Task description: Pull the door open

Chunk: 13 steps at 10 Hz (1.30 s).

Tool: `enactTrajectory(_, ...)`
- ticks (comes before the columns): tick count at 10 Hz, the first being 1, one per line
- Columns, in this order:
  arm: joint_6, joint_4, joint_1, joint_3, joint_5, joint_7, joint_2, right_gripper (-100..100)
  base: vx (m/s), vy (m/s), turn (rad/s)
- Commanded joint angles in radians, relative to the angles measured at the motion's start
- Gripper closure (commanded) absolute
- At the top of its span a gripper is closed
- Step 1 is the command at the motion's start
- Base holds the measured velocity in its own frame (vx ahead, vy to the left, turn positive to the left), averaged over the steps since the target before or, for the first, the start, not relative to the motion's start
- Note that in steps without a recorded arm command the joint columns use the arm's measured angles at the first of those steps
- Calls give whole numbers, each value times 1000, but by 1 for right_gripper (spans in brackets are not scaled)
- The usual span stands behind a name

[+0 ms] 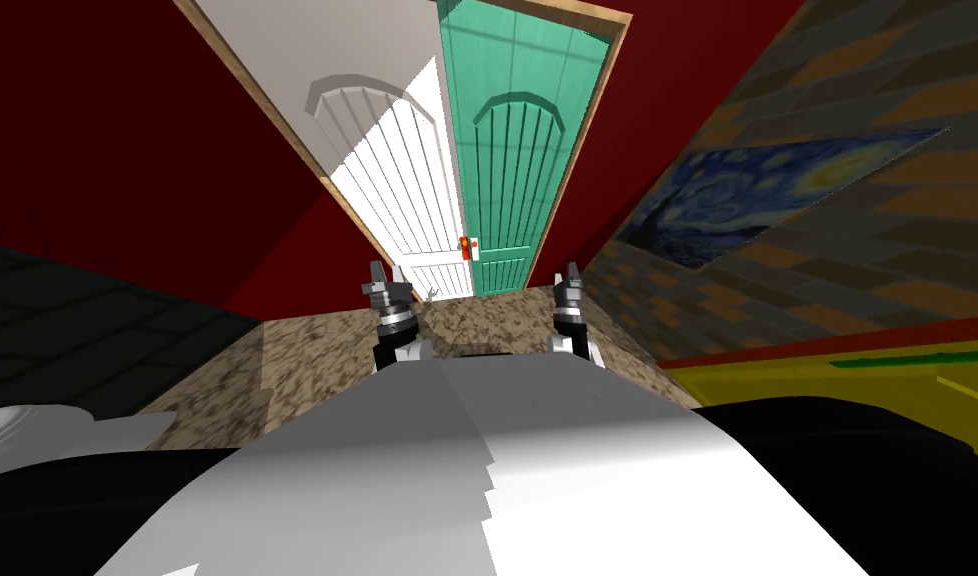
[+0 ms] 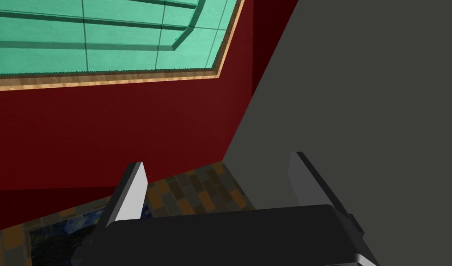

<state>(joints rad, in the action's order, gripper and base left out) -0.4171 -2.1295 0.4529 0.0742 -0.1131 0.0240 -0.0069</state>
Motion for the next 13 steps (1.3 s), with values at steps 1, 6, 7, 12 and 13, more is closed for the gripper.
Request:
enactTrajectory(1,5,30,-9,5,-11,24,-13,-100,203,104,50)
enactTrajectory(6,20,131,-44,14,-52,93,-42,-100,185,86,62)
enactTrajectory(7,24,156,-53,17,-62,110,-48,-100,159,97,54)
enactTrajectory(12,38,248,-85,25,-99,172,-64,-100,161,82,59)
enactTrajectory(13,42,275,-94,28,-110,191,-67,-100,133,79,79)
